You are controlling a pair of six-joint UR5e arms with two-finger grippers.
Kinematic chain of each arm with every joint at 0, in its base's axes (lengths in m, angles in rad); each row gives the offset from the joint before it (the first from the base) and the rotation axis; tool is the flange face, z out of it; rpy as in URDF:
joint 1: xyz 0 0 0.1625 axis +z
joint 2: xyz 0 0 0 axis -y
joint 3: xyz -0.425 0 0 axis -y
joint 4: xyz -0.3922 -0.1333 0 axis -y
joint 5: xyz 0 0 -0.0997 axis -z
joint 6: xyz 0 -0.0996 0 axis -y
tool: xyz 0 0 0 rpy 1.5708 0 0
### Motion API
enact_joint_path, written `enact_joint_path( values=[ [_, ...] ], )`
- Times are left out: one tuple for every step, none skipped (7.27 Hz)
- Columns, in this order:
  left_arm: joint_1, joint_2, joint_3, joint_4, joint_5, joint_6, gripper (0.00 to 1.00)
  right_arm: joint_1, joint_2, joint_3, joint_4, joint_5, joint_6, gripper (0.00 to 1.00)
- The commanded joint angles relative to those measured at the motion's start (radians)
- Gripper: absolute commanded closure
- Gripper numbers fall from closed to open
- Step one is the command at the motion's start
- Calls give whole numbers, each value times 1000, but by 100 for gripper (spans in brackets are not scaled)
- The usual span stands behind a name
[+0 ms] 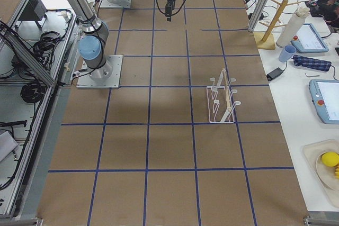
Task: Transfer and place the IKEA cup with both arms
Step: 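Lower the white cup into the tray's empty slot with the left gripper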
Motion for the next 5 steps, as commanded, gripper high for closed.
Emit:
enact_joint_path(
  values=[
    [0, -5, 0, 1, 1, -2, 36, 0, -1, -1, 6, -1, 0, 0],
    [-2, -4, 1, 1, 1, -3, 25, 0, -4, 1, 6, -2, 0, 0],
    [-3, 5, 7, -4, 0, -29, 24, 1, -3, 2, 6, -1, 0, 0],
    [-8, 22, 9, -13, 3, -51, 23, 1, -3, 2, 8, -1, 0, 0],
    [-11, 44, 17, -15, 3, -61, 23, 1, -3, 2, 8, -2, 0, 0]
  ],
)
